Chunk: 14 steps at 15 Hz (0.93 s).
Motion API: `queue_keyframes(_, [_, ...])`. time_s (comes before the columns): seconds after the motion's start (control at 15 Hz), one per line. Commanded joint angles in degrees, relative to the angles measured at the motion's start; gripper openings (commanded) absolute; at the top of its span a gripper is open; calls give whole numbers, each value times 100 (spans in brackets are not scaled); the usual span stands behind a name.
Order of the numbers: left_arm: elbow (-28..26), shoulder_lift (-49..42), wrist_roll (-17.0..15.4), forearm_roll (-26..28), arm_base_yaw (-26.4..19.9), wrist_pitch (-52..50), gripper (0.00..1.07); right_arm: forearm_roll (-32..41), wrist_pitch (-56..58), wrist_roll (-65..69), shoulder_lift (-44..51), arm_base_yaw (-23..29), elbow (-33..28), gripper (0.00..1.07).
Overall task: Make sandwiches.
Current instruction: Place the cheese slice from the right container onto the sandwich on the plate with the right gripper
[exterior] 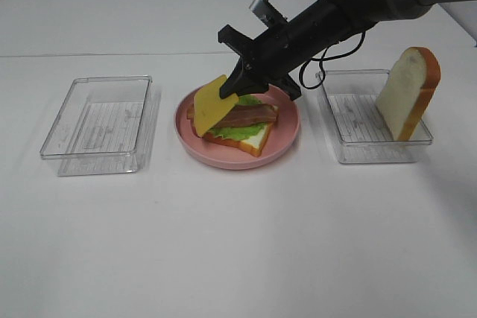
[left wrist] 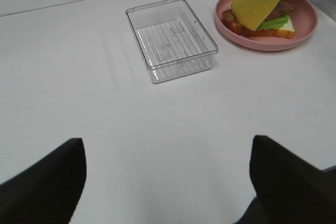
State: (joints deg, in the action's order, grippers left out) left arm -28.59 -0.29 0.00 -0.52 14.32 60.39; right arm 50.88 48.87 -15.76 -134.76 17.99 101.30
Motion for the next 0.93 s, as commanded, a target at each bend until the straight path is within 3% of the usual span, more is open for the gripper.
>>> queue_keyframes(0.07, [11, -57, -46, -17, 6, -57, 81, -561, -126, 315, 86, 11, 0, 0])
queue_keyframes(0.33, [11, -57, -46, -17, 6, -57, 81, -1169, -195, 688, 212, 11, 52, 2])
queue_keyframes(0.47, [11, -57, -46, -17, 6, -57, 81, -1175, -201, 705, 212, 11, 52, 22])
queue_keyframes(0.53, [11, -57, -46, -17, 6, -57, 81, -1175, -201, 728, 212, 11, 52, 40])
queue_keyframes(0.6, [11, -57, -46, -17, 6, -57, 81, -1175, -201, 728, 218, 11, 52, 53])
queue_keyframes(0.67, [11, -57, -46, -17, 6, -57, 81, -1192, -189, 722, 235, 11, 52, 74])
queue_keyframes(0.73, [11, -57, -46, -17, 6, -57, 81, -1324, -166, 659, 338, 11, 63, 86])
queue_keyframes(0.93, [11, -57, -46, -17, 6, -57, 81, -1679, -172, 659, 573, 11, 63, 86])
